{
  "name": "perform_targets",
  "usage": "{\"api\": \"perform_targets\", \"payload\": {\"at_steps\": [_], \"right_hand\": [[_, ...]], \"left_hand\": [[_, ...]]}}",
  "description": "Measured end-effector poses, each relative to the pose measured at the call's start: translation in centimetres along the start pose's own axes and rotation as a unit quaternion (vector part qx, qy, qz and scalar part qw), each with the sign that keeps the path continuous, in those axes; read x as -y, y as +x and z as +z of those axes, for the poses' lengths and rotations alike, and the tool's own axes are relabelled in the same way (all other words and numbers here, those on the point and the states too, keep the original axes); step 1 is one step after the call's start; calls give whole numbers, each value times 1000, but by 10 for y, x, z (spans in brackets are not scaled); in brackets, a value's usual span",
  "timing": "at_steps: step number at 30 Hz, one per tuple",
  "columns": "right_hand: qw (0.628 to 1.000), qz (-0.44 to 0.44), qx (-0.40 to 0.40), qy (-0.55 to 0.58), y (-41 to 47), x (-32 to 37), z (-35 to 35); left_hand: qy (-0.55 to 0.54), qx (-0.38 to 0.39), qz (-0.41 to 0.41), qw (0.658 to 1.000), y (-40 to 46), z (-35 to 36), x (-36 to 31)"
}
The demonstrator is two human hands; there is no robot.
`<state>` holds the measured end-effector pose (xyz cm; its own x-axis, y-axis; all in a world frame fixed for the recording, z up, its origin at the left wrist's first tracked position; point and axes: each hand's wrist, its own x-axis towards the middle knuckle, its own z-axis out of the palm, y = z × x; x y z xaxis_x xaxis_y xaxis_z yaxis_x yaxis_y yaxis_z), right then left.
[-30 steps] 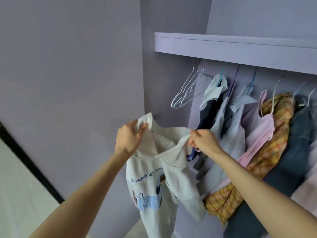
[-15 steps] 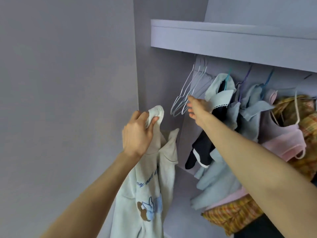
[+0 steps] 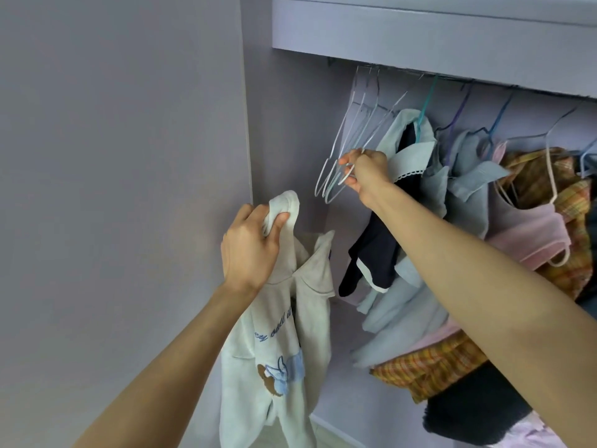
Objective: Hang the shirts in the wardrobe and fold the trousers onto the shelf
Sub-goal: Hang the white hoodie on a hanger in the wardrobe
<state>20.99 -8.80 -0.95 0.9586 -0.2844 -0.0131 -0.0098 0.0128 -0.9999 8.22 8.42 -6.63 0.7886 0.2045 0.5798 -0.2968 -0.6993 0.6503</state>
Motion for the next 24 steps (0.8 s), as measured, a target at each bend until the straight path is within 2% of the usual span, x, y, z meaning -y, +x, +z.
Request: {"api": "perform_targets", "payload": {"at_steps": [8, 12, 16, 18, 22, 24], "right_hand": [[995, 11, 13, -96, -15, 2, -13], [997, -8, -28, -65, -24, 7, -18], [990, -28, -66, -125, -34, 2, -35], [976, -49, -98, -187, -39, 0, -44], [922, -141, -179, -314, -61, -4, -58], [902, -172, -195, -345, -71, -8, -64]], "left_hand": [[-28, 14, -19, 999, -12, -1, -2], [-37, 12, -20, 999, -16, -3, -3], [-31, 18, -31, 999, -18, -4, -2], [-28, 21, -36, 999, -19, -2, -4], [-33, 26, -25, 999, -25, 1, -8], [-34, 29, -24, 999, -27, 2, -9]]}}
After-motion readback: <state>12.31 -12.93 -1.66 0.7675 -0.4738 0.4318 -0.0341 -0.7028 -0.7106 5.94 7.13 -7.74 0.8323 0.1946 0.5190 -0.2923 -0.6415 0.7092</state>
